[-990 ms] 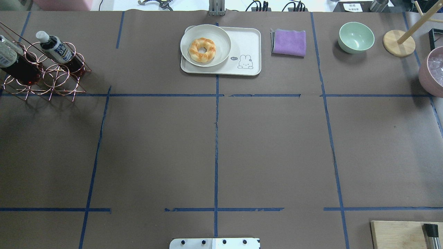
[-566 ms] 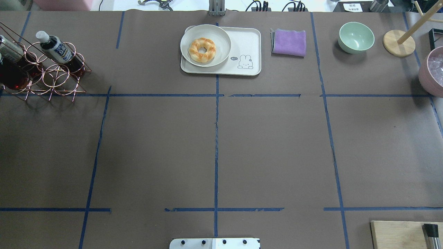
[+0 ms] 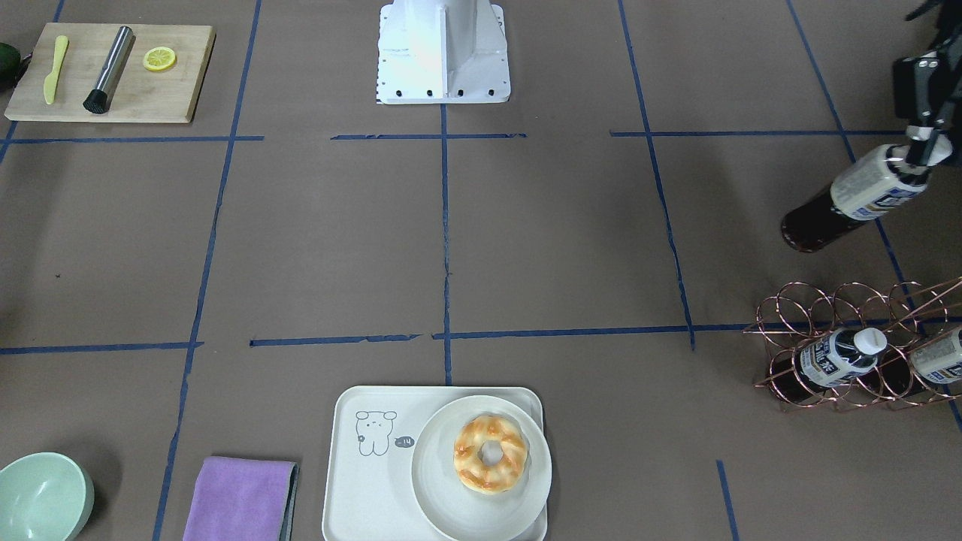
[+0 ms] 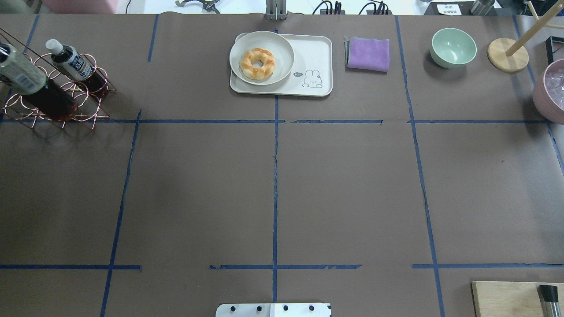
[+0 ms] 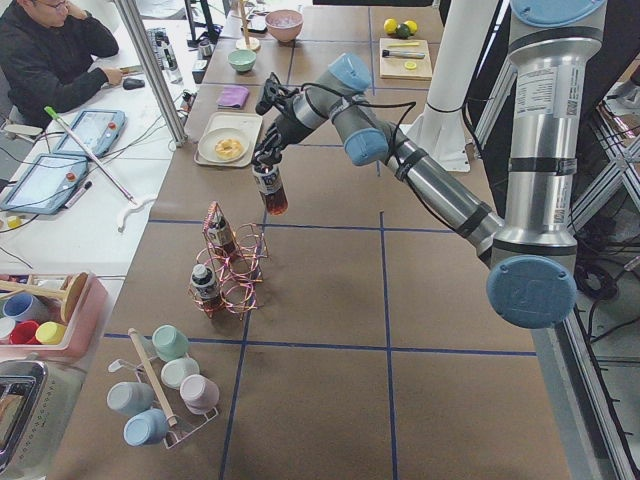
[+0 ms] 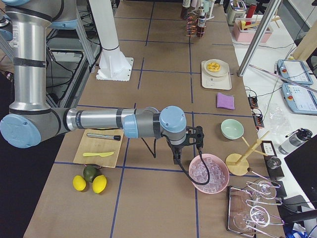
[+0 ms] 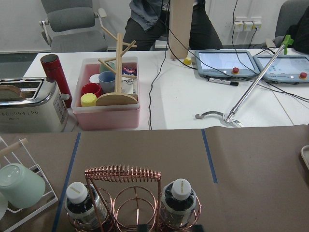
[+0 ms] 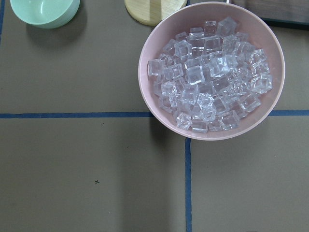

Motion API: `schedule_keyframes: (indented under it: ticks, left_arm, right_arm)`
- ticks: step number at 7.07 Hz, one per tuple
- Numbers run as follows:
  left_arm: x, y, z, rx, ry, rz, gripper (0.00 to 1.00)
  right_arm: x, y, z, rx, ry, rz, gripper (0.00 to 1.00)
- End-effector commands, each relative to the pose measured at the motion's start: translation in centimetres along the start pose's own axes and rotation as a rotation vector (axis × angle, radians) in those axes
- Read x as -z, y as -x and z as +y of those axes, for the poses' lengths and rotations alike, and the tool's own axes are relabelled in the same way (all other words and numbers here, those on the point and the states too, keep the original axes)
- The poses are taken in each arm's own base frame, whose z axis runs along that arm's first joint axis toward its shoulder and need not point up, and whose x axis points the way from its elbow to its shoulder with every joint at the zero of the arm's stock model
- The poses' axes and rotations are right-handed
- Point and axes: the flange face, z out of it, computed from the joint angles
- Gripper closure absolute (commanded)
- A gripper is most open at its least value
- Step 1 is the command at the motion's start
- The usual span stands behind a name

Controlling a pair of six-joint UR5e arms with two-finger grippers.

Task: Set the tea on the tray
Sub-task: 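Carry the tea bottle with the left gripper to the table center and lower it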

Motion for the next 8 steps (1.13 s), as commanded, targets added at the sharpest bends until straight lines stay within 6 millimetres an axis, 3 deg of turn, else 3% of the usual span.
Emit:
schedule_keyframes:
  ticks: [1, 3, 5, 8]
  left_arm:
    - [0.3, -12.3, 2.2, -0.004, 0.025, -0.027, 1.00]
    - [-0.1, -22.1, 6.6, -0.014, 0.062, 0.014, 1.00]
    - [-3.2, -30.6, 8.7, 0.015, 0.052, 0.017, 1.00]
    - [-7.1, -38.7, 10.9, 0.030, 0.033, -0.017, 1.00]
  right_arm:
    - [0.1, 0.1, 0.0, 0.003, -0.002, 0.000, 0.00]
    - [0.1, 0.2, -0.1, 0.004, -0.003, 0.000, 0.00]
    - [0.5, 0.7, -0.3, 0.018, -0.015, -0.001, 0.00]
    - [0.5, 0.6, -0.2, 0.021, -0.016, -0.002, 0.00]
